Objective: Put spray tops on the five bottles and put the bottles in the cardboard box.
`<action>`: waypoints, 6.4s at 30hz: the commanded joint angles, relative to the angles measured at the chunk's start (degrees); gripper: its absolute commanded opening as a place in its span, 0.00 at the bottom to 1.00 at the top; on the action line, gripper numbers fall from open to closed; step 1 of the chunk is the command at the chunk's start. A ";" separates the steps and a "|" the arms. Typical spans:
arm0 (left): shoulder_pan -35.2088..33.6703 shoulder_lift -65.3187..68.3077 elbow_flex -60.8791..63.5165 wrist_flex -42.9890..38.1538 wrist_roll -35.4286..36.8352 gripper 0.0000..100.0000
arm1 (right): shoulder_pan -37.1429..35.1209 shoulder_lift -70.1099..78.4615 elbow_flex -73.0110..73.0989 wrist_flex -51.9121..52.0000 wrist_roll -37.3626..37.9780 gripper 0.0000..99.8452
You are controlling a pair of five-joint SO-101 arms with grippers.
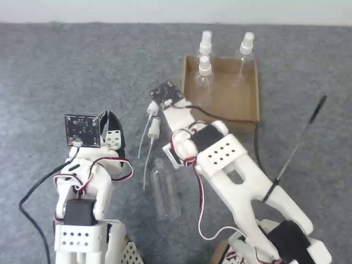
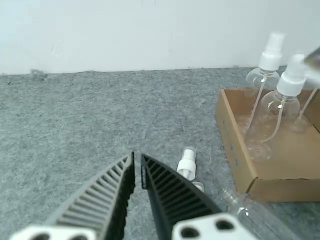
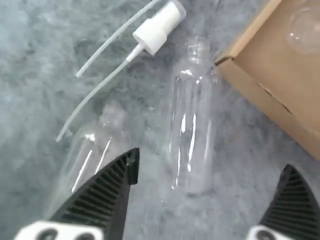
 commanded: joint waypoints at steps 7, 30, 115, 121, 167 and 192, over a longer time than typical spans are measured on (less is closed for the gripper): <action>-0.26 -1.14 -0.22 -0.35 0.62 0.01 | -0.40 -2.59 11.25 -14.81 0.18 0.37; -0.26 -1.14 -0.22 -0.35 0.62 0.01 | -0.31 8.75 10.99 -20.44 -4.31 0.15; 6.24 133.27 -140.70 57.76 -0.79 0.01 | 74.33 4.00 13.27 -10.51 50.29 0.01; 6.24 125.89 -137.10 57.76 0.70 0.01 | 75.12 3.65 13.27 -10.51 50.29 0.01; 6.24 33.23 -16.75 18.64 -10.29 0.01 | 62.20 6.37 -11.60 7.08 38.15 0.28; 6.24 33.49 -16.75 18.37 -10.11 0.01 | 75.30 50.86 -54.77 18.15 45.36 0.28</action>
